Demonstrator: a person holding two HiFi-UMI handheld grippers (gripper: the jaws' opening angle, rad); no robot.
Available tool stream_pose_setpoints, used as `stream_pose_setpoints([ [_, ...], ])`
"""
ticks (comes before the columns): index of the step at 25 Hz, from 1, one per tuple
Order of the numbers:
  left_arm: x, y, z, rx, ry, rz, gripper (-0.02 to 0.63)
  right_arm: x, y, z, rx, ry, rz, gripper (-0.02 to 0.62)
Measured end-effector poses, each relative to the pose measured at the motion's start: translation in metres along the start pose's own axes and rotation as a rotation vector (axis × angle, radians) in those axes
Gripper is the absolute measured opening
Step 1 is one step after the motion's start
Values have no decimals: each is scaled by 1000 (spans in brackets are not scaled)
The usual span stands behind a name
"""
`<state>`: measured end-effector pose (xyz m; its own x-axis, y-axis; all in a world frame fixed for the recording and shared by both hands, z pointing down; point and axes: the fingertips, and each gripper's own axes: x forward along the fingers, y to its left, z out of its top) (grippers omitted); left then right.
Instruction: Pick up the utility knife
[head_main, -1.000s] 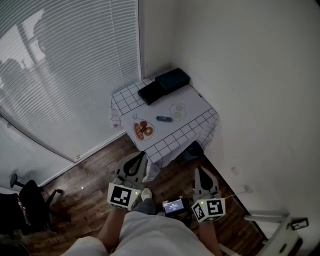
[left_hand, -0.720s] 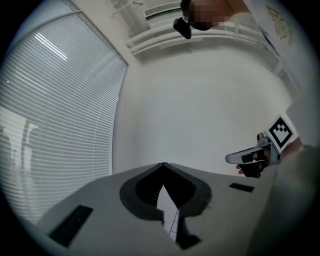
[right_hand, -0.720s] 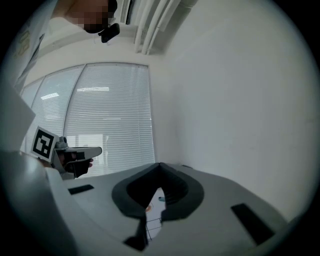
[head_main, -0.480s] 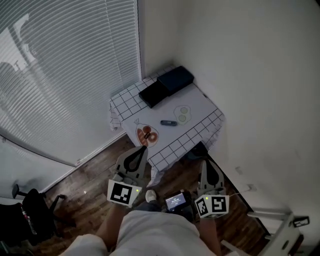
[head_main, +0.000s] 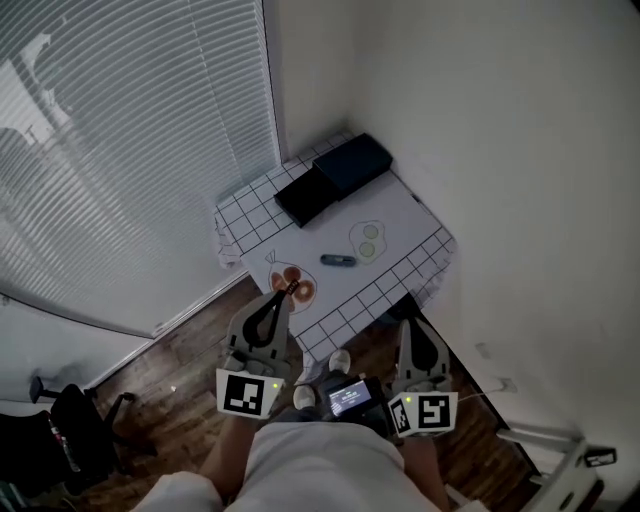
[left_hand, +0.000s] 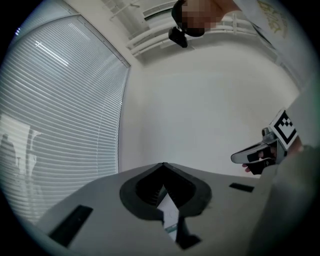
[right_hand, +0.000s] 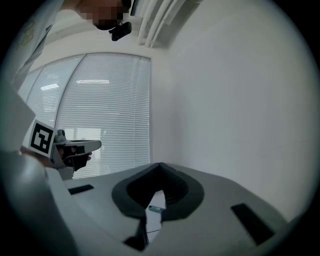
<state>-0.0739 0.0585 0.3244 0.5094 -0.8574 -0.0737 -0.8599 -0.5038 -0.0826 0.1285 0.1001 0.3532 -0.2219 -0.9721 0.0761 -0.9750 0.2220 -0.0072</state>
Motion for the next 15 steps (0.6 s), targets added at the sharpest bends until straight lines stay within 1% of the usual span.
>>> stream_pose_setpoints([
  [4, 31, 11, -6, 1, 22, 32, 6, 39, -15, 0, -6, 7, 48, 6],
  [6, 48, 17, -9, -3, 27, 48, 6, 58, -24, -2, -42, 34, 45, 6],
  [8, 63, 18, -14, 1, 41, 56, 6, 73, -36, -5, -74, 64, 23, 6],
  [10, 76, 16, -19, 17, 60, 59, 6, 87, -45, -3, -70, 64, 21, 6],
  [15, 99, 21, -32, 14, 87, 82, 6, 116, -52, 4, -46, 37, 70, 6],
])
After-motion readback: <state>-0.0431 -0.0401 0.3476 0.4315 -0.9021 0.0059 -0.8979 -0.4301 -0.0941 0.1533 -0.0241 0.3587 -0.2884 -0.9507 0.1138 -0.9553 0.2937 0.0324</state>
